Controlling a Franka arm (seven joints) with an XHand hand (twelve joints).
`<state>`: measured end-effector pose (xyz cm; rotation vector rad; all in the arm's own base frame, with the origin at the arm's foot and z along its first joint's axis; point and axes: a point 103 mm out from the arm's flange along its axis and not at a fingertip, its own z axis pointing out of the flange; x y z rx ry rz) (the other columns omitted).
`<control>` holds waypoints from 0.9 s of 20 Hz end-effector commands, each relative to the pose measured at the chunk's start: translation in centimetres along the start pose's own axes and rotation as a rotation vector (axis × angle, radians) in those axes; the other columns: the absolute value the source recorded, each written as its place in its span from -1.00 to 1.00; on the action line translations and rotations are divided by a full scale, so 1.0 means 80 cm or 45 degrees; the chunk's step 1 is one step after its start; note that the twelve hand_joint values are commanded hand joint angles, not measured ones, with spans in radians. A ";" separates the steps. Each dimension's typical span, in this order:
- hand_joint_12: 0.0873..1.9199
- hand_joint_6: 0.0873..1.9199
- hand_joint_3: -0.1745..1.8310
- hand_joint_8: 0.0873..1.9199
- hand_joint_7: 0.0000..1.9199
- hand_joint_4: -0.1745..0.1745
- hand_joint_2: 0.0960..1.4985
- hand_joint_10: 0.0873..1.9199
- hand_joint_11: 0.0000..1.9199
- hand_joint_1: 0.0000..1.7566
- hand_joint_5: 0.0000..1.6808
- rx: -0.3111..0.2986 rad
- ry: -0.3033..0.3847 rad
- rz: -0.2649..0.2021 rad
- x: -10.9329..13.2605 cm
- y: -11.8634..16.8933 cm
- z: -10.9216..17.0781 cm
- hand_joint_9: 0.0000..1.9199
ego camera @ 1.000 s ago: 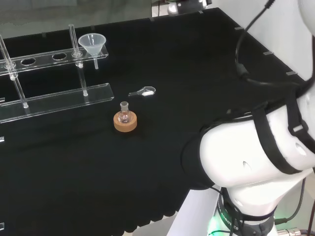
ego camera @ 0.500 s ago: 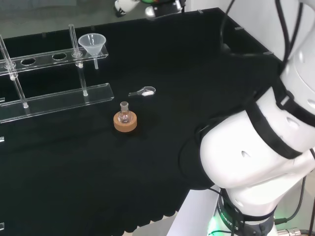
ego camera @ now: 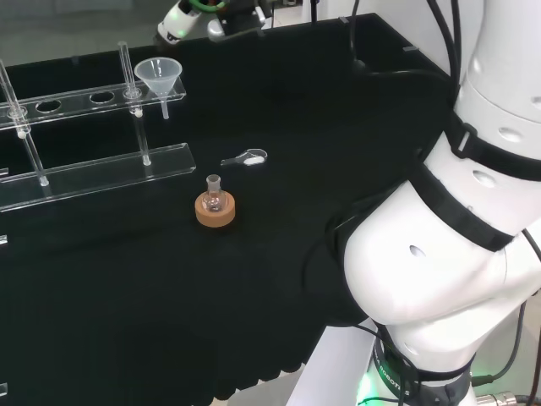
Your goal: Pick up the funnel from the transparent funnel stand.
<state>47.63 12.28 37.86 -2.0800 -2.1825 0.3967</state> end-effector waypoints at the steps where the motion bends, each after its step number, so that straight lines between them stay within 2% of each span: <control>1: 0.54 -1.00 -0.61 -0.40 -1.00 0.14 0.01 -0.29 -0.78 -0.41 -0.85 0.134 -0.068 -0.031 0.050 0.051 0.024 -0.76; 5: 0.54 -1.00 -0.62 -0.40 -1.00 0.06 -0.02 -0.27 -0.76 -0.37 -0.85 0.175 -0.087 -0.014 0.056 0.068 0.032 -0.75; 8: 0.55 -1.00 -0.62 -0.40 -1.00 0.03 -0.03 -0.26 -0.75 -0.35 -0.85 0.235 -0.097 0.006 0.059 0.082 0.042 -0.75; 16: 0.55 -1.00 -0.61 -0.44 -1.00 -0.03 -0.05 -0.22 -0.67 -0.32 -0.87 0.267 -0.114 0.026 0.058 0.106 0.059 -0.75; 18: 0.54 -1.00 -0.61 -0.45 -1.00 -0.04 -0.06 -0.21 -0.66 -0.31 -0.88 0.308 -0.121 0.035 0.058 0.112 0.063 -0.76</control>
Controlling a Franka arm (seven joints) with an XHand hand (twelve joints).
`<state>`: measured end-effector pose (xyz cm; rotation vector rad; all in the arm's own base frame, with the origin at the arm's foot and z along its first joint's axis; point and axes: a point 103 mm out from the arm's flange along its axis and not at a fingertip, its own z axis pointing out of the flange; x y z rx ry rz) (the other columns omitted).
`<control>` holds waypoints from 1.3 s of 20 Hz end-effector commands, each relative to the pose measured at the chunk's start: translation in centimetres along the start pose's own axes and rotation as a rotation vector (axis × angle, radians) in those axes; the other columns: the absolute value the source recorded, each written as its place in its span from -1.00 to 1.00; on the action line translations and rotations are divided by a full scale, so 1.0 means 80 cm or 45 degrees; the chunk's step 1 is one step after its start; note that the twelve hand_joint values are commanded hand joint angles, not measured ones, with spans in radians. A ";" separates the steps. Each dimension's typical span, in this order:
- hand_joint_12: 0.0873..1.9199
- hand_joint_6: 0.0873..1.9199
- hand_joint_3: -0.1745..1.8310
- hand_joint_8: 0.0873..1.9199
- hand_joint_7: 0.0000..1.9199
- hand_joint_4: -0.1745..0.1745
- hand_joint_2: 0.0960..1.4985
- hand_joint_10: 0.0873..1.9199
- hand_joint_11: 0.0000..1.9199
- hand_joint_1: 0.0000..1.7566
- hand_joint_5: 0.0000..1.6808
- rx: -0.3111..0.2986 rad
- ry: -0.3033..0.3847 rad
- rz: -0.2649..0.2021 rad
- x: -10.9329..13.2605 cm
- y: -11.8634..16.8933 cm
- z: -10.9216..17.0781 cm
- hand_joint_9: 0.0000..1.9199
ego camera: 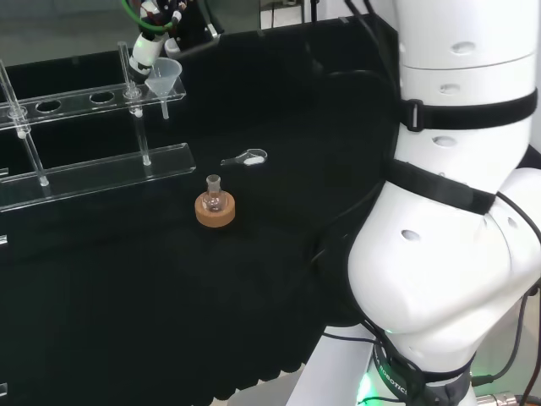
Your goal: Pick up the funnel from the transparent funnel stand.
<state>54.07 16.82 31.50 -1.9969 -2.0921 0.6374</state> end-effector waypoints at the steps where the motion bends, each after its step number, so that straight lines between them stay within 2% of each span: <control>1: 0.54 -1.00 -0.60 -0.46 -1.00 -0.04 -0.06 -0.20 -0.66 -0.30 -0.90 0.078 -0.043 0.038 -0.001 0.016 0.012 -0.77; 9: 0.54 -1.00 -0.58 -0.77 -1.00 -0.06 -0.07 -0.13 -0.66 -0.28 -0.99 0.065 -0.035 0.051 -0.006 0.029 0.015 -0.91; 14: 0.54 -1.00 -0.58 -0.82 -1.00 -0.06 -0.08 -0.11 -0.66 -0.29 -1.00 0.078 -0.044 0.050 0.001 0.048 0.017 -0.94; 21: 0.54 -1.00 -0.56 -0.63 -1.00 -0.07 -0.08 -0.09 -0.64 -0.30 -1.00 0.077 -0.022 0.031 0.002 0.062 0.023 -0.86; 26: 0.53 -1.00 -0.55 -0.50 -1.00 -0.09 -0.09 -0.11 -0.62 -0.31 -0.97 0.085 -0.023 0.039 0.000 0.069 0.027 -0.79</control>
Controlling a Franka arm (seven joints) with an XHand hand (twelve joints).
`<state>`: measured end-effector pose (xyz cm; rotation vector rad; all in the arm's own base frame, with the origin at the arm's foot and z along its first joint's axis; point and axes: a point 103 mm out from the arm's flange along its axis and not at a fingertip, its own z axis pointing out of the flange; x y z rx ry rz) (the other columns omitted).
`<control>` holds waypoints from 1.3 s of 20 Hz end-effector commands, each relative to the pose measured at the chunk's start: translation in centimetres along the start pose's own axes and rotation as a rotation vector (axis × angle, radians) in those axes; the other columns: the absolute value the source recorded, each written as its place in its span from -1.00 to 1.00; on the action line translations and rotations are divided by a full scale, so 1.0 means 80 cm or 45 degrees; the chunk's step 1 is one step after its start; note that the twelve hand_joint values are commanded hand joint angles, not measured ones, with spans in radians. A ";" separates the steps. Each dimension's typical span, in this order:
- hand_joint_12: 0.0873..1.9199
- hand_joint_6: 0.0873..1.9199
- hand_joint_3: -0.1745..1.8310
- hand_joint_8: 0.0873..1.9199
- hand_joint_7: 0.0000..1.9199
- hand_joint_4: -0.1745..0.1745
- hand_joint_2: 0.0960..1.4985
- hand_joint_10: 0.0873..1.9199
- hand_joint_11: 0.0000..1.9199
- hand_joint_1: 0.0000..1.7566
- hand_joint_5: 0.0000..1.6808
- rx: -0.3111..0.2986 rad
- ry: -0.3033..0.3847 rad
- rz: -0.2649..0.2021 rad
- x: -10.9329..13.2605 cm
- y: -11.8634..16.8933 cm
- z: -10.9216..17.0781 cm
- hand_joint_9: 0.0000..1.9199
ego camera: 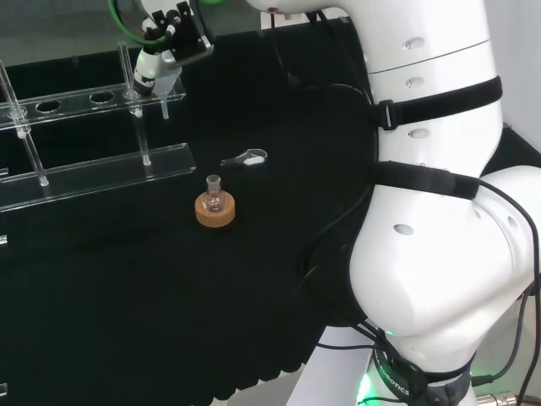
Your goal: Pick up the funnel from the transparent funnel stand.
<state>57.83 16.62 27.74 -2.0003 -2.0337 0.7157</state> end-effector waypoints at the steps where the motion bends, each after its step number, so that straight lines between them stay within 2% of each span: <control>1: 0.53 -1.00 -0.54 -0.46 -1.00 -0.10 -0.09 -0.12 -0.62 -0.31 -0.96 0.015 -0.005 0.001 0.001 0.008 0.004 -0.77; 6: 0.51 -1.00 -0.51 -0.28 -0.96 -0.15 -0.11 -0.23 -0.58 -0.30 -0.87 0.034 -0.016 -0.002 0.001 0.012 0.009 -0.58; 12: 0.49 -1.00 -0.48 -0.24 -0.87 -0.24 -0.11 -0.32 -0.56 -0.30 -0.76 0.050 -0.040 0.006 -0.006 0.016 0.013 -0.44; 15: 0.47 -1.00 -0.46 -0.24 -0.77 -0.30 -0.10 -0.37 -0.54 -0.30 -0.67 0.032 -0.049 0.017 -0.008 0.015 0.011 -0.32; 18: 0.43 -1.00 -0.43 -0.24 -0.59 -0.37 -0.05 -0.43 -0.50 -0.30 -0.53 -0.047 -0.024 0.066 -0.011 0.010 0.007 -0.16; 22: 0.32 -0.98 -0.38 -0.21 -0.22 -0.52 0.09 -0.45 -0.36 -0.28 -0.26 -0.228 -0.039 0.133 -0.012 -0.001 -0.004 0.13; 24: 0.27 -0.90 -0.37 -0.19 -0.11 -0.56 0.14 -0.44 -0.29 -0.24 -0.11 -0.304 -0.050 0.134 -0.013 -0.011 -0.014 0.23; 26: 0.24 -0.82 -0.35 -0.17 -0.06 -0.58 0.16 -0.43 -0.25 -0.22 -0.06 -0.337 -0.060 0.120 -0.014 -0.021 -0.027 0.27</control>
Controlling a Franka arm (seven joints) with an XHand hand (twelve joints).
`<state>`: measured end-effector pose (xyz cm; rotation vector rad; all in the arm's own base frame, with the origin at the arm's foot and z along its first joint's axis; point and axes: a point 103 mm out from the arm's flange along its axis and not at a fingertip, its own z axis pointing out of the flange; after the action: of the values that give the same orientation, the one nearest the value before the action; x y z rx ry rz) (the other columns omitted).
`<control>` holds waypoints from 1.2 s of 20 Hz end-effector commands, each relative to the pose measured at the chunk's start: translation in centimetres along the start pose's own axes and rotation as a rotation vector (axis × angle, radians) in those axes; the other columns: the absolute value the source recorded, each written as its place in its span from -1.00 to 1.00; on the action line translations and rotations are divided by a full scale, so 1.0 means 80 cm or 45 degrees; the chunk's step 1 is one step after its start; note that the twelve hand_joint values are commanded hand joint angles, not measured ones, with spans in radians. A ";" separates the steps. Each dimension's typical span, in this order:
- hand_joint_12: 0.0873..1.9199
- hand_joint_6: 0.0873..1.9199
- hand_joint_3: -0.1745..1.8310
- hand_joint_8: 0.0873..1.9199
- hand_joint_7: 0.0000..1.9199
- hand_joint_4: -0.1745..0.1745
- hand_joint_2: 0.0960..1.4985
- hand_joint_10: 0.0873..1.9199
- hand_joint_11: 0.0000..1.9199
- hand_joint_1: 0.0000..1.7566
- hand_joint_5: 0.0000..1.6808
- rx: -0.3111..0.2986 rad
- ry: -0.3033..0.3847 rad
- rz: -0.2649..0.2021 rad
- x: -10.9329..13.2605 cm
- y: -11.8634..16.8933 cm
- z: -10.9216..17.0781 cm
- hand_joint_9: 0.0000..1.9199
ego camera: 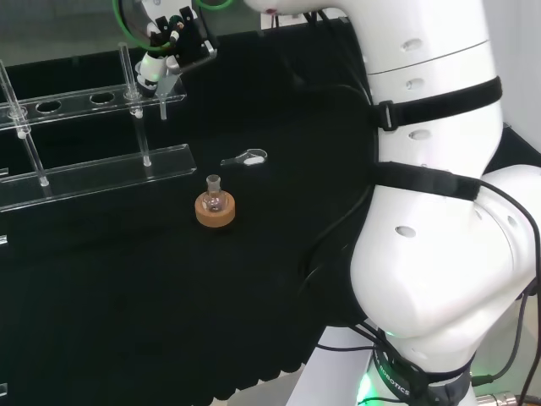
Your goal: Pick up the funnel from the transparent funnel stand.
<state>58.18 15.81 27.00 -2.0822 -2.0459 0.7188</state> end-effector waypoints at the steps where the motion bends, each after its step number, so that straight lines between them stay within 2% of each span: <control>1: 0.23 -0.79 -0.35 -0.16 -0.05 -0.58 0.16 -0.43 -0.24 -0.21 -0.05 -0.282 -0.021 0.065 -0.010 -0.034 -0.042 0.28; 5: 0.21 -0.64 -0.33 -0.14 -0.03 -0.58 0.15 -0.41 -0.21 -0.19 -0.10 -0.284 -0.038 0.072 -0.018 -0.061 -0.066 0.29; 12: 0.20 -0.56 -0.32 -0.13 -0.04 -0.57 0.09 -0.40 -0.18 -0.14 -0.15 -0.304 -0.067 0.116 -0.034 -0.126 -0.089 0.29; 17: 0.20 -0.55 -0.31 -0.13 -0.07 -0.55 0.06 -0.40 -0.19 -0.13 -0.18 -0.266 -0.075 0.153 -0.044 -0.176 -0.086 0.26; 24: 0.22 -0.55 -0.30 -0.13 -0.10 -0.52 0.02 -0.39 -0.23 -0.14 -0.23 -0.236 -0.086 0.206 -0.050 -0.239 -0.059 0.22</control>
<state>49.13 15.26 39.35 -2.3103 -2.1434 0.5747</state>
